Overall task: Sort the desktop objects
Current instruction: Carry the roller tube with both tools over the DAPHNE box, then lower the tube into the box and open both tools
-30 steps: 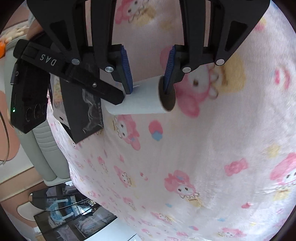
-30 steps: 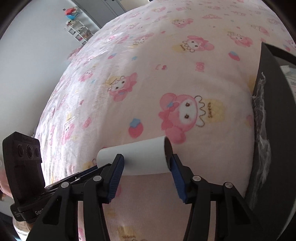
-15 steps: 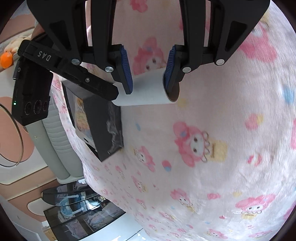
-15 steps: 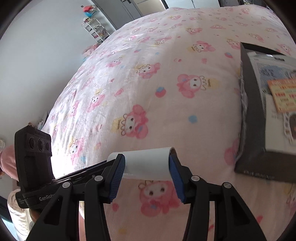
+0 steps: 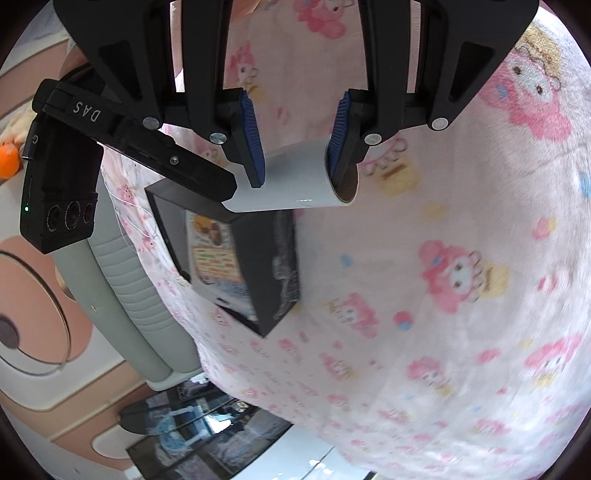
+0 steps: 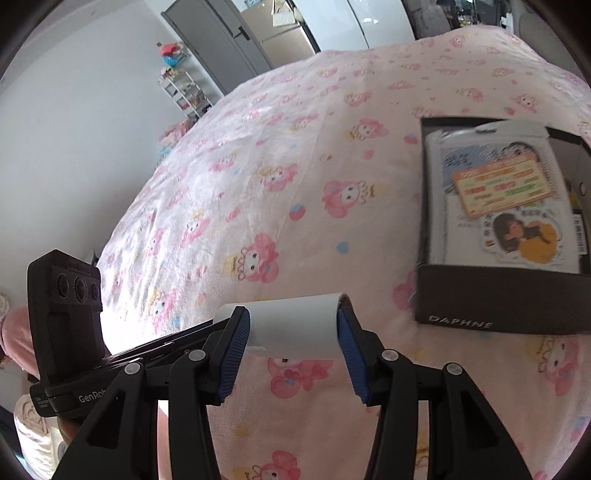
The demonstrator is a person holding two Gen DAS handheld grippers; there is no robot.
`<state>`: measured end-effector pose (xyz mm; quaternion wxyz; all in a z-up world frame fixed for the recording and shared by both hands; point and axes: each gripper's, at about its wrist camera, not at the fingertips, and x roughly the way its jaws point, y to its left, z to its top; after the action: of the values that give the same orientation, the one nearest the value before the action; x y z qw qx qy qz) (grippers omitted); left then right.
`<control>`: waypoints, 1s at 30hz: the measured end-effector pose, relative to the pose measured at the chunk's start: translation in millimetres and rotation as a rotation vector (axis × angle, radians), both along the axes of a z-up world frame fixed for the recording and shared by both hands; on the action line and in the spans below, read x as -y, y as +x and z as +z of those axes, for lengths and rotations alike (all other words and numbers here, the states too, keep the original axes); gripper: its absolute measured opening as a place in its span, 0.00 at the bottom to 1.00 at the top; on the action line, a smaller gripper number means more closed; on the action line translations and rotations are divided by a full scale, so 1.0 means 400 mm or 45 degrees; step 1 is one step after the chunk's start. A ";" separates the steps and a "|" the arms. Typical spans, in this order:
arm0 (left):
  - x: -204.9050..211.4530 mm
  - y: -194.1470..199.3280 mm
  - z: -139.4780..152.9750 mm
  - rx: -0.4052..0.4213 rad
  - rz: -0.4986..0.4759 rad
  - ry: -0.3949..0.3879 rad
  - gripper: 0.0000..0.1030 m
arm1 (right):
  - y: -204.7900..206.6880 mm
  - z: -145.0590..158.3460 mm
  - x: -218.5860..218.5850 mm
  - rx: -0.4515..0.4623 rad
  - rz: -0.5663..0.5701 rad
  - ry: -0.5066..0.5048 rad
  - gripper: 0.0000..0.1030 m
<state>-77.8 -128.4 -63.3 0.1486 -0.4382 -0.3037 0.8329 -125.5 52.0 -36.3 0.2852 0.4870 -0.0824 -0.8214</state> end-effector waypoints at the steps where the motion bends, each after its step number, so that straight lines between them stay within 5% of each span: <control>1: -0.013 -0.009 0.015 -0.016 -0.015 -0.005 0.32 | 0.001 0.012 -0.011 -0.016 -0.012 -0.001 0.44; 10: -0.215 -0.128 0.104 -0.112 -0.222 -0.020 0.32 | -0.005 0.118 -0.223 -0.132 -0.230 -0.066 0.44; 20: -0.487 -0.319 0.112 -0.139 -0.450 -0.047 0.32 | -0.089 0.111 -0.487 -0.155 -0.475 -0.004 0.44; 26: -0.628 -0.459 0.025 0.063 -0.539 -0.106 0.33 | -0.194 0.042 -0.618 -0.051 -0.615 0.064 0.44; 30: -0.662 -0.448 0.037 0.023 -0.543 -0.209 0.45 | -0.176 0.045 -0.652 -0.073 -0.670 0.069 0.44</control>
<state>-256.9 136.5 -48.6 0.2825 -0.5107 -0.1368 0.8004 -195.8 312.7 -18.2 0.0510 0.4329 -0.1760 -0.8826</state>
